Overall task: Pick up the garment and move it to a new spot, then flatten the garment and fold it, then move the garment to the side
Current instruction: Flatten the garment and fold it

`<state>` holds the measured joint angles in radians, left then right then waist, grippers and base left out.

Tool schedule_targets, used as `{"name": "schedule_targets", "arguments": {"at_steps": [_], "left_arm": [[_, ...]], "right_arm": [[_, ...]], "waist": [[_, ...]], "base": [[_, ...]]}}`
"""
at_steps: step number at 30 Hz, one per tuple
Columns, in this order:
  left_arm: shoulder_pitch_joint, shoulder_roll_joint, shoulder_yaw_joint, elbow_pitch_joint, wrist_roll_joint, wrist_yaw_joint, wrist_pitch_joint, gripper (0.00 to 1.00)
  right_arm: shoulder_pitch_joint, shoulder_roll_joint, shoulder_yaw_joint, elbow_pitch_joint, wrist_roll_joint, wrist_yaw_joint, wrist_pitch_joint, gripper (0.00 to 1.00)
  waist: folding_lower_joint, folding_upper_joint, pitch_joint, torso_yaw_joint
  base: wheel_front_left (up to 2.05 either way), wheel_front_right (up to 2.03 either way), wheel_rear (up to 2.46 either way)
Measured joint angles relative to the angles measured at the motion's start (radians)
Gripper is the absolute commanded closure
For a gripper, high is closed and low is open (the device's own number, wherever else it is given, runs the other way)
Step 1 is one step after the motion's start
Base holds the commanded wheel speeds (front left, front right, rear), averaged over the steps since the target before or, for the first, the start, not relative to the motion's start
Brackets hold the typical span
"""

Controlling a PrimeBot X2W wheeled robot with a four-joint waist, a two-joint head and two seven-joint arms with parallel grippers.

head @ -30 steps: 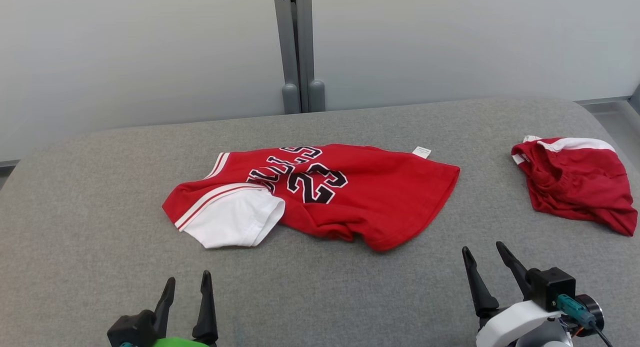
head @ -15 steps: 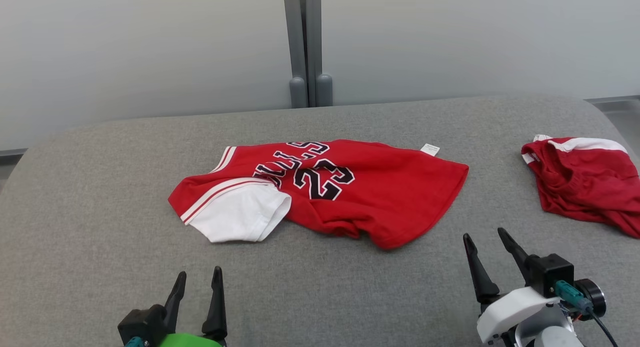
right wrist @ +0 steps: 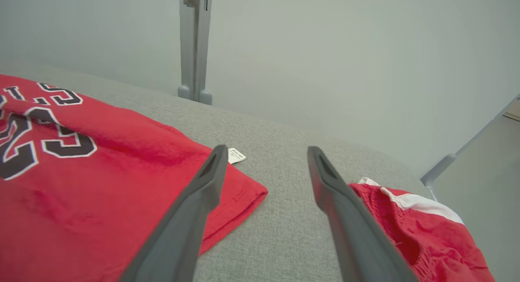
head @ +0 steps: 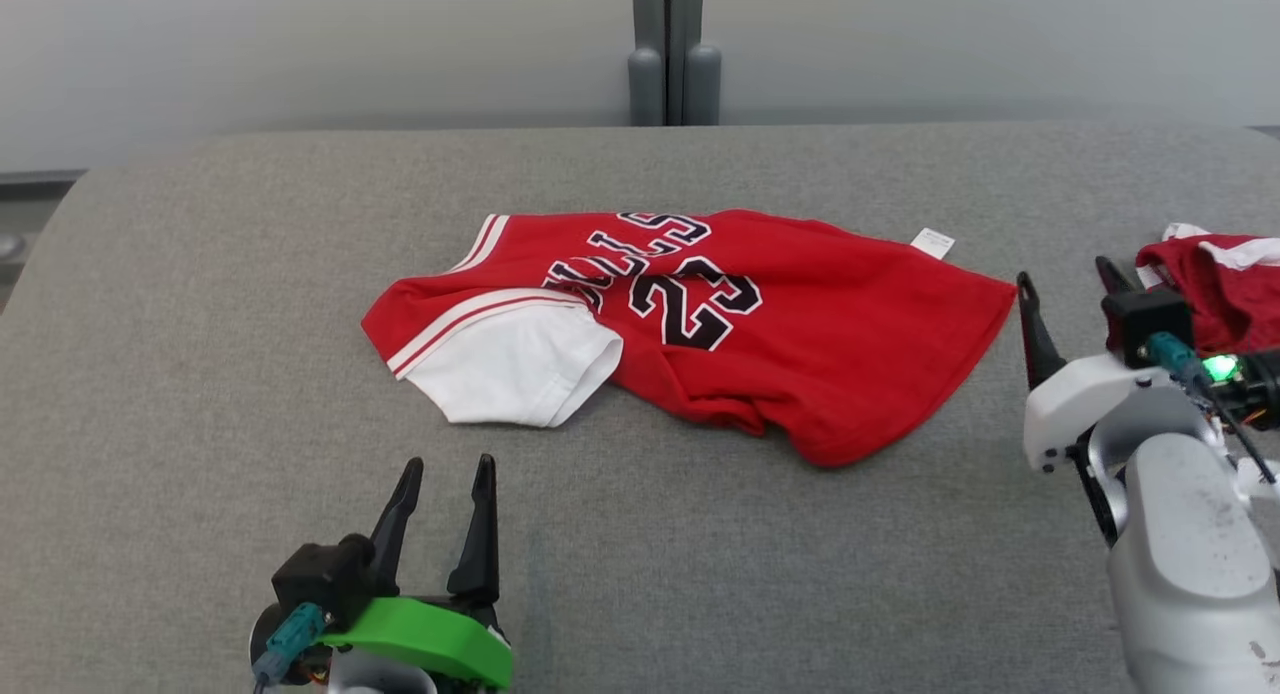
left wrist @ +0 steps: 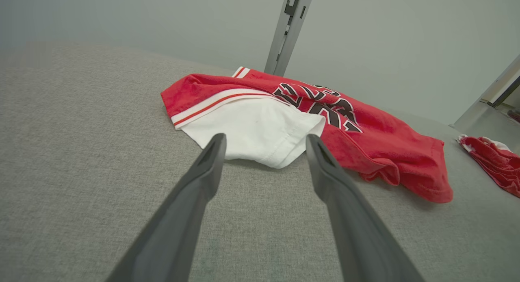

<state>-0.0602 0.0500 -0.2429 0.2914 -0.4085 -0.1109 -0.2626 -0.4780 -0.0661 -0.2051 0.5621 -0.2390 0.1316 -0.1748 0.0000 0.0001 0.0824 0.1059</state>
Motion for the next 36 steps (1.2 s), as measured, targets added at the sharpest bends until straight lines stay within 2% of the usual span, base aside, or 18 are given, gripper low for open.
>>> {"name": "schedule_targets", "arguments": {"at_steps": [7, 12, 19, 20, 21, 22, 23, 29, 36], "left_arm": [[-0.059, 0.000, -0.032, -0.016, -0.015, 0.006, 0.000, 0.00], [-0.081, 0.000, -0.041, -0.021, -0.022, 0.010, 0.000, 0.00], [-0.089, 0.000, -0.039, -0.022, -0.027, 0.015, 0.000, 0.00], [-0.092, 0.000, -0.039, -0.022, -0.027, 0.016, 0.000, 0.00], [-0.094, 0.000, -0.040, -0.022, -0.027, 0.016, 0.000, 0.00], [-0.095, 0.000, -0.040, -0.023, -0.027, 0.016, 0.000, 0.00], [-0.095, 0.000, -0.040, -0.023, -0.027, 0.016, 0.000, 0.00], [-0.100, 0.000, -0.040, -0.024, -0.030, 0.019, 0.000, 0.00], [-0.103, 0.000, -0.048, -0.033, -0.040, 0.023, 0.000, 0.00]], "right_arm": [[-0.135, -0.064, -0.098, 0.169, -0.059, 0.000, 0.031, 0.00], [-0.193, -0.075, -0.151, 0.285, -0.063, 0.000, 0.048, 0.00], [-0.269, -0.078, -0.166, 0.429, -0.019, 0.000, 0.044, 0.00], [-0.283, -0.080, -0.158, 0.446, -0.007, -0.001, 0.044, 0.08], [-0.295, -0.082, -0.150, 0.460, 0.003, -0.001, 0.040, 0.57], [-0.308, -0.084, -0.137, 0.474, 0.012, -0.001, 0.033, 0.89], [-0.320, -0.087, -0.121, 0.485, 0.018, -0.001, 0.025, 1.00], [-0.405, -0.133, -0.030, 0.508, 0.020, 0.000, -0.017, 1.00], [-0.553, -0.199, 0.067, 0.455, 0.007, 0.000, -0.056, 1.00]], "waist": [[0.0000, 0.0000, 0.100, 0.051], [0.0000, 0.0000, 0.160, 0.085], [0.0000, 0.0000, 0.215, 0.118], [0.0000, 0.0000, 0.220, 0.121], [0.0000, 0.0000, 0.223, 0.122], [0.0000, 0.0000, 0.227, 0.122], [0.0000, 0.0000, 0.229, 0.122], [0.0000, 0.0000, 0.238, 0.117], [0.0000, 0.0000, 0.243, 0.124]], "base": [[0.00, 0.00, 0.00], [0.00, 0.00, 0.00], [0.00, 0.00, 0.00], [0.00, 0.00, 0.00], [0.00, 0.00, 0.00], [0.00, 0.00, 0.00], [0.00, 0.00, 0.00], [0.00, 0.00, 0.00], [0.00, 0.00, 0.00]]}}
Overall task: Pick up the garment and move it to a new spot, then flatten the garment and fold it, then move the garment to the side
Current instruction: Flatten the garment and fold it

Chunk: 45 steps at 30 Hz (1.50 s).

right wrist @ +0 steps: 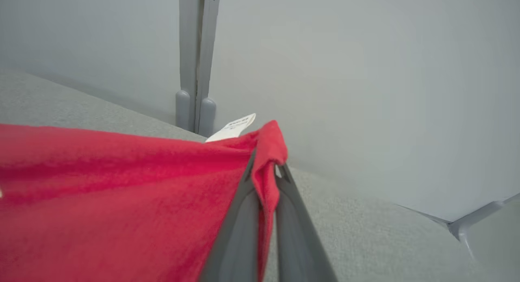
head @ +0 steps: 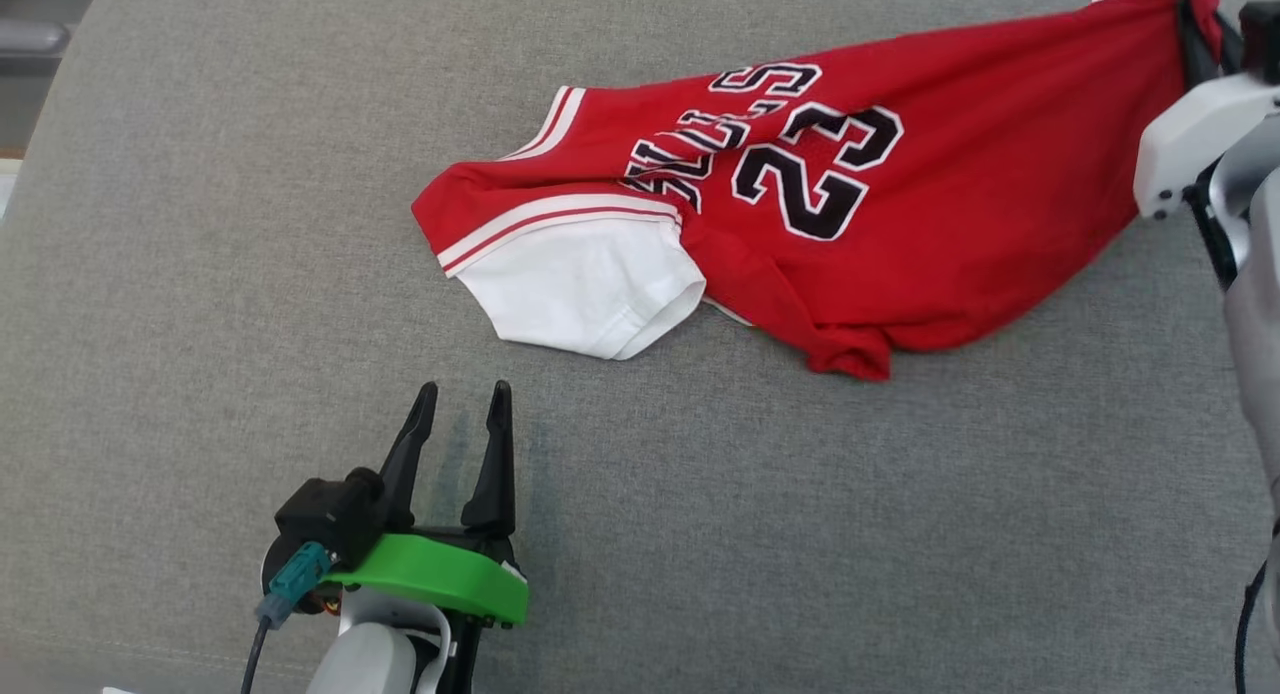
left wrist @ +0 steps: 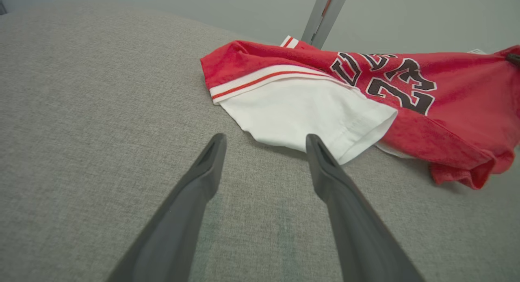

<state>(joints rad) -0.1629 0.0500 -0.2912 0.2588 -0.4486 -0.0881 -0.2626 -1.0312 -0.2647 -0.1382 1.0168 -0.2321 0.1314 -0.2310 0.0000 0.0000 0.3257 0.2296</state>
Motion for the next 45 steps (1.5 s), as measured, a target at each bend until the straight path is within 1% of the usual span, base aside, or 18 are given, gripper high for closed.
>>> {"name": "schedule_targets", "arguments": {"at_steps": [7, 11, 15, 16, 17, 18, 22, 24, 28, 32, 36, 41, 45], "left_arm": [[-0.018, 0.000, -0.025, -0.016, -0.018, 0.000, 0.000, 0.00], [-0.025, 0.000, -0.040, -0.024, -0.027, 0.000, 0.000, 0.00], [-0.030, 0.000, -0.055, -0.030, -0.035, 0.000, 0.000, 0.00], [-0.031, 0.000, -0.058, -0.031, -0.036, 0.000, 0.000, 0.00], [-0.034, 0.000, -0.062, -0.034, -0.039, 0.000, 0.000, 0.00], [-0.036, 0.000, -0.064, -0.035, -0.041, 0.000, 0.000, 0.00], [-0.051, 0.000, -0.072, -0.040, -0.043, 0.001, 0.000, 0.00], [-0.057, 0.000, -0.071, -0.041, -0.043, 0.001, 0.000, 0.00], [-0.058, 0.000, -0.063, -0.037, -0.040, 0.002, 0.000, 0.00], [-0.053, 0.000, -0.039, -0.029, -0.025, 0.003, 0.000, 0.00], [-0.033, -0.001, -0.013, -0.026, -0.014, 0.003, 0.000, 0.00], [-0.006, -0.001, 0.012, -0.022, 0.007, 0.003, 0.000, 0.00], [0.010, -0.001, 0.024, -0.022, 0.016, 0.003, 0.000, 0.00]], "right_arm": [[-0.160, -0.070, 0.096, -0.008, -0.046, 0.000, 0.002, 1.00], [-0.237, -0.099, 0.119, -0.005, -0.069, 0.000, 0.008, 1.00], [-0.266, -0.121, 0.126, 0.022, -0.103, 0.000, 0.019, 1.00], [-0.267, -0.126, 0.123, 0.029, -0.109, 0.000, 0.020, 0.90], [-0.268, -0.127, 0.117, 0.037, -0.114, 0.000, 0.023, 0.68], [-0.268, -0.127, 0.111, 0.044, -0.118, 0.000, 0.024, 0.00], [-0.259, -0.117, 0.081, 0.052, -0.134, 0.000, 0.008, 0.00], [-0.243, -0.100, 0.073, 0.056, -0.141, 0.000, 0.000, 0.00], [-0.213, -0.072, 0.068, 0.055, -0.144, 0.000, -0.018, 0.00], [-0.151, -0.036, 0.081, 0.033, -0.115, 0.000, -0.029, 0.00], [-0.052, 0.011, 0.105, -0.050, -0.045, 0.000, -0.031, 0.00], [0.121, 0.068, 0.130, -0.158, 0.079, 0.000, -0.031, 0.00], [0.250, 0.095, 0.149, -0.260, 0.137, 0.000, -0.031, 0.00]], "waist": [[0.0001, 0.0000, 0.022, 0.027], [0.0000, 0.0000, 0.036, 0.055], [0.0001, 0.0000, 0.049, 0.084], [0.0001, 0.0000, 0.053, 0.089], [0.0000, 0.0000, 0.057, 0.095], [0.0000, 0.0000, 0.062, 0.099], [0.0001, 0.0000, 0.078, 0.110], [0.0001, 0.0000, 0.080, 0.108], [0.0001, 0.0000, 0.072, 0.092], [0.0001, 0.0000, 0.050, 0.062], [0.0001, 0.0000, 0.018, 0.026], [0.0001, 0.0000, -0.033, -0.026], [0.0001, 0.0000, -0.072, -0.068]], "base": [[0.00, 0.00, 0.00], [0.00, 0.00, 0.00], [0.00, 0.00, 0.00], [0.00, 0.00, 0.00], [0.00, 0.00, 0.00], [0.00, 0.00, 0.00], [0.00, 0.00, 0.00], [0.00, 0.00, 0.00], [0.00, 0.00, 0.00], [0.00, 0.00, 0.00], [0.00, 0.00, 0.00], [0.00, 0.00, 0.00], [0.00, 0.00, 0.00]]}}
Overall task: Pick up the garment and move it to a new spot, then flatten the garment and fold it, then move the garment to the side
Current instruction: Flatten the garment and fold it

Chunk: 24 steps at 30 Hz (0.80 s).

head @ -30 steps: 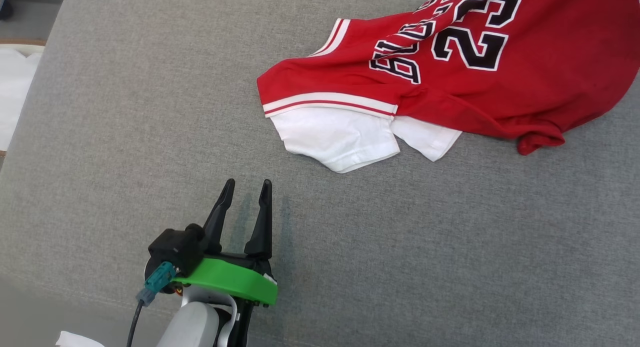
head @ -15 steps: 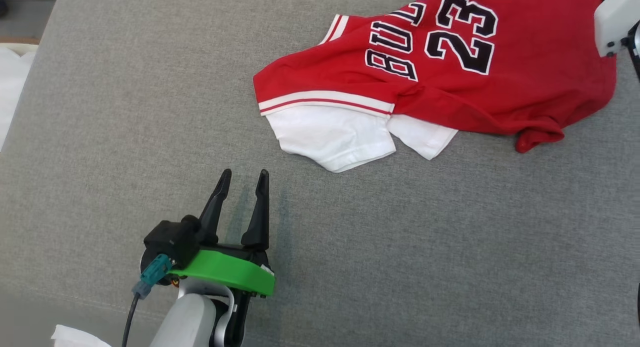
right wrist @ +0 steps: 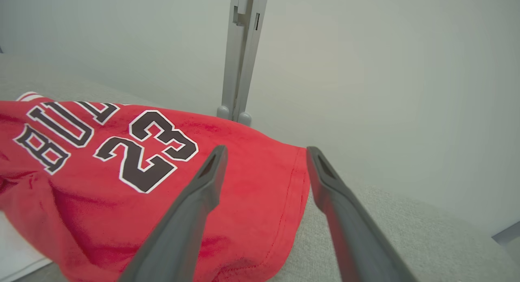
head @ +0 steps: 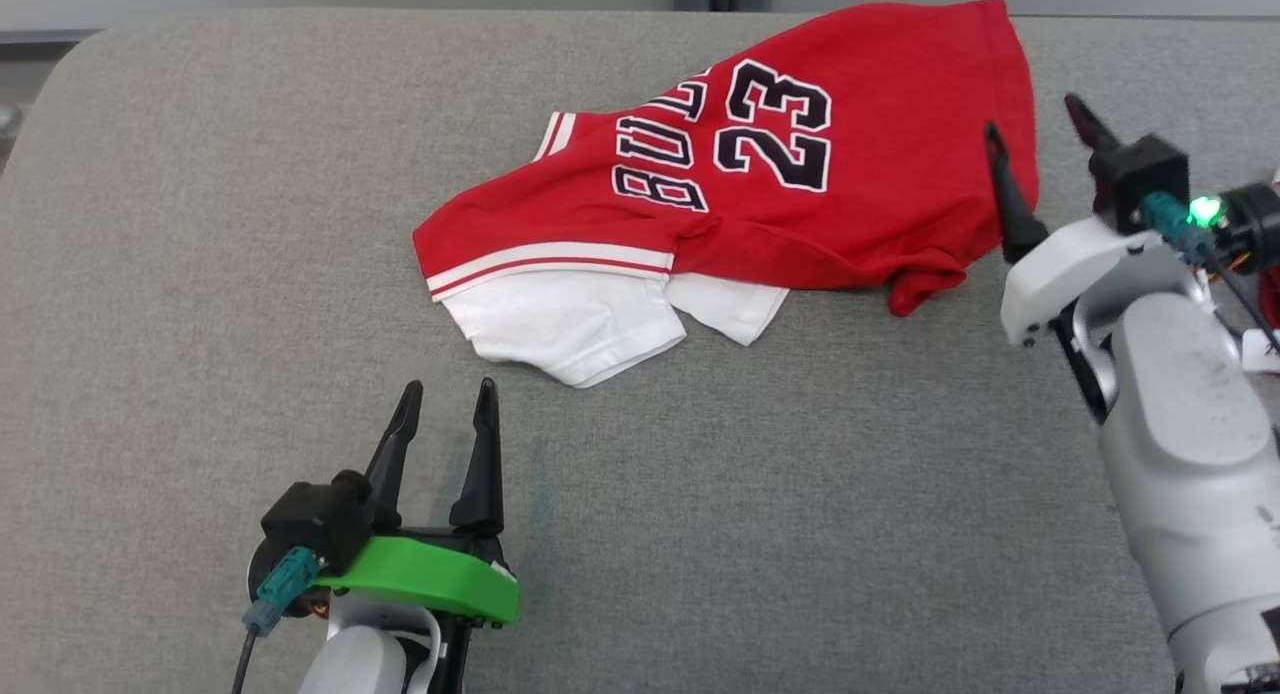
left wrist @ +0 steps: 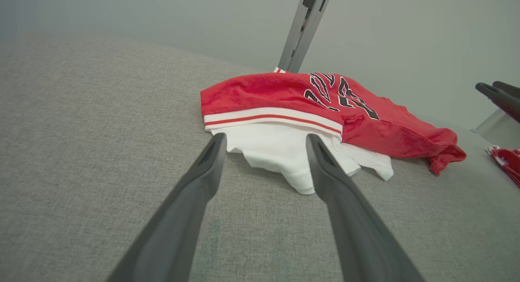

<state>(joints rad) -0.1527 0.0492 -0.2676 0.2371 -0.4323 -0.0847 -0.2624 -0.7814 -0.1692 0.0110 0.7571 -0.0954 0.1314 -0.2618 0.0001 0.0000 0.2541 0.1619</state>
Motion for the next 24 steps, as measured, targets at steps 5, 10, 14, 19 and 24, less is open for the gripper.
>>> {"name": "schedule_targets", "arguments": {"at_steps": [5, 10, 14, 19, 24], "left_arm": [[0.018, 0.000, 0.011, 0.000, 0.008, 0.000, 0.000, 0.00], [0.021, 0.000, 0.014, -0.002, 0.015, -0.003, 0.000, 0.00], [0.020, 0.000, 0.008, -0.002, 0.019, -0.004, 0.000, 0.00], [0.015, 0.000, 0.000, 0.000, 0.020, -0.005, 0.000, 0.00], [0.009, 0.000, -0.004, 0.001, 0.020, -0.008, 0.000, 0.00]], "right_arm": [[0.160, 0.041, 0.021, -0.066, 0.041, 0.000, 0.000, 0.00], [0.246, 0.067, 0.041, -0.077, 0.037, 0.000, 0.000, 0.00], [0.252, 0.085, 0.047, -0.055, 0.028, 0.000, 0.000, 0.00], [0.218, 0.098, 0.046, 0.017, 0.004, 0.000, 0.000, 0.00], [0.164, 0.113, 0.014, 0.080, -0.024, 0.000, 0.000, 0.00]], "waist": [[0.0000, 0.0000, -0.039, -0.039], [0.0000, 0.0000, -0.044, -0.059], [0.0000, 0.0000, -0.030, -0.048], [0.0000, 0.0000, -0.003, -0.011], [0.0000, 0.0000, 0.019, 0.026]], "base": [[0.00, 0.00, 0.00], [0.00, 0.00, 0.00], [0.00, 0.00, 0.00], [0.00, 0.00, 0.00], [0.00, 0.00, 0.00]]}}
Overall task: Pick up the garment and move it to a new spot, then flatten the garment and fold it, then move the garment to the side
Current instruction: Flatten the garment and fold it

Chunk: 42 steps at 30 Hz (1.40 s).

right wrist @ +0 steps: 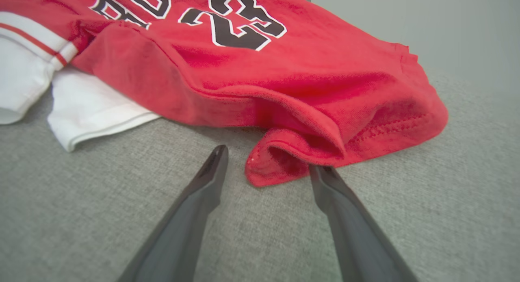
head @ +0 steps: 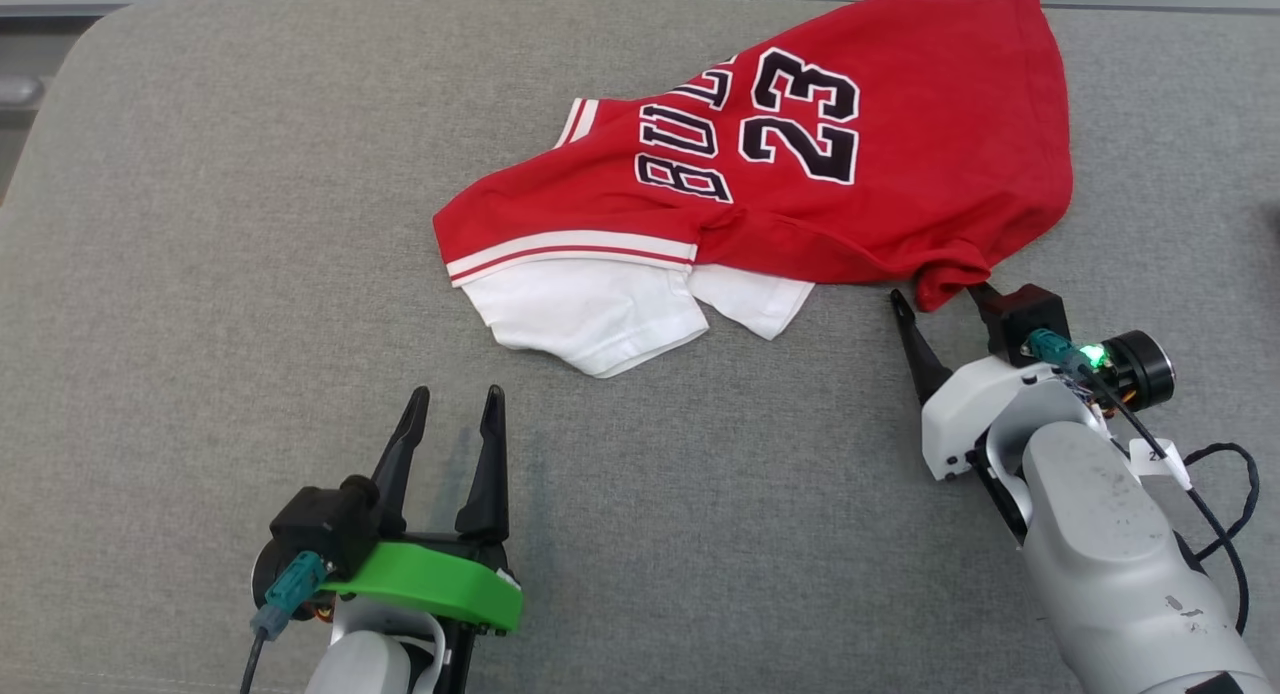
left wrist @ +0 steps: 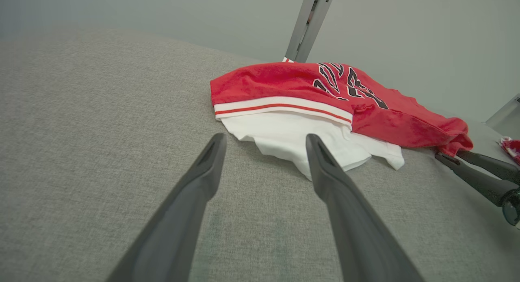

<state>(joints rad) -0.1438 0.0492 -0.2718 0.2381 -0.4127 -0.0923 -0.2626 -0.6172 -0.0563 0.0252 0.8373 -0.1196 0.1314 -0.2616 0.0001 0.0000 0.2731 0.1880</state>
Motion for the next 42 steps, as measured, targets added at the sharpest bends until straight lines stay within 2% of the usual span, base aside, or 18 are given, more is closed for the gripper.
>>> {"name": "schedule_targets", "arguments": {"at_steps": [4, 5, 6, 7, 8, 9, 10, 19, 24, 29, 33, 34, 35, 36, 42], "left_arm": [[0.000, 0.000, -0.002, 0.002, -0.001, 0.000, 0.000, 0.00], [0.000, 0.000, -0.003, 0.003, -0.001, 0.000, 0.000, 0.00], [0.000, 0.000, -0.003, 0.004, -0.001, 0.002, 0.000, 0.00], [0.001, 0.000, -0.003, 0.004, -0.001, 0.003, 0.000, 0.00], [0.001, 0.000, -0.001, 0.005, -0.001, 0.004, 0.000, 0.00], [0.002, 0.000, 0.000, 0.005, -0.001, 0.004, 0.000, 0.00], [0.004, 0.000, 0.001, 0.007, -0.001, 0.004, 0.000, 0.00], [0.021, 0.000, 0.005, 0.012, -0.006, 0.006, 0.000, 0.00], [0.033, 0.000, 0.007, 0.013, -0.007, 0.009, 0.000, 0.00], [0.039, 0.000, 0.007, 0.013, -0.007, 0.009, 0.000, 0.00], [0.039, 0.000, 0.008, 0.018, -0.007, 0.009, 0.000, 0.00], [0.039, 0.000, 0.009, 0.020, -0.007, 0.009, 0.000, 0.00], [0.039, 0.000, 0.010, 0.022, -0.007, 0.009, 0.000, 0.00], [0.039, 0.000, 0.011, 0.024, -0.007, 0.008, 0.000, 0.00], [0.042, 0.000, 0.024, 0.038, -0.007, 0.007, 0.000, 0.00]], "right_arm": [[-0.027, 0.003, -0.046, 0.037, -0.026, 0.000, 0.000, 0.00], [-0.031, 0.004, -0.056, 0.042, -0.034, 0.000, 0.000, 0.06], [-0.033, 0.006, -0.064, 0.043, -0.046, 0.000, 0.000, 0.35], [-0.034, 0.007, -0.075, 0.043, -0.059, 0.000, 0.000, 0.76], [-0.034, 0.007, -0.082, 0.043, -0.071, 0.000, 0.000, 0.76], [-0.034, 0.008, -0.095, 0.040, -0.089, 0.000, 0.000, 0.98], [-0.033, 0.008, -0.107, 0.038, -0.105, 0.000, 0.000, 1.00], [0.053, 0.005, -0.170, -0.114, -0.265, 0.000, 0.000, 1.00], [0.113, -0.044, -0.202, -0.229, -0.334, 0.000, 0.000, 1.00], [0.151, -0.081, -0.217, -0.254, -0.378, 0.000, 0.000, 1.00], [0.185, -0.074, -0.222, -0.238, -0.394, 0.000, 0.000, 1.00], [0.197, -0.068, -0.228, -0.233, -0.397, 0.000, 0.000, 0.80], [0.208, -0.063, -0.233, -0.230, -0.398, 0.000, 0.000, 0.53], [0.222, -0.058, -0.239, -0.229, -0.401, 0.000, 0.000, 0.00], [0.300, -0.027, -0.276, -0.248, -0.370, 0.000, 0.000, 0.00]], "waist": [[0.0000, 0.0000, 0.008, 0.020], [0.0000, 0.0000, 0.008, 0.023], [0.0000, 0.0000, 0.006, 0.024], [0.0000, 0.0000, 0.004, 0.024], [0.0000, 0.0000, 0.001, 0.023], [0.0000, 0.0000, -0.002, 0.020], [0.0000, 0.0000, -0.006, 0.016], [0.0000, 0.0000, -0.048, -0.040], [-0.0001, 0.0000, -0.078, -0.076], [0.0000, 0.0001, -0.097, -0.105], [0.0000, 0.0000, -0.101, -0.112], [0.0000, 0.0000, -0.101, -0.112], [0.0000, 0.0000, -0.102, -0.112], [0.0000, 0.0000, -0.102, -0.112], [0.0000, 0.0000, -0.118, -0.118]], "base": [[0.00, 0.00, 0.00], [0.00, 0.00, 0.00], [0.00, 0.00, 0.00], [0.00, 0.00, 0.00], [0.00, 0.00, 0.00], [0.00, 0.00, 0.00], [0.00, 0.00, 0.00], [0.00, 0.00, 0.00], [0.00, 0.00, 0.00], [0.00, 0.00, 0.00], [0.00, 0.00, 0.00], [0.00, 0.00, 0.00], [0.00, 0.00, 0.00], [0.00, 0.00, 0.00], [0.00, 0.00, 0.00]]}}
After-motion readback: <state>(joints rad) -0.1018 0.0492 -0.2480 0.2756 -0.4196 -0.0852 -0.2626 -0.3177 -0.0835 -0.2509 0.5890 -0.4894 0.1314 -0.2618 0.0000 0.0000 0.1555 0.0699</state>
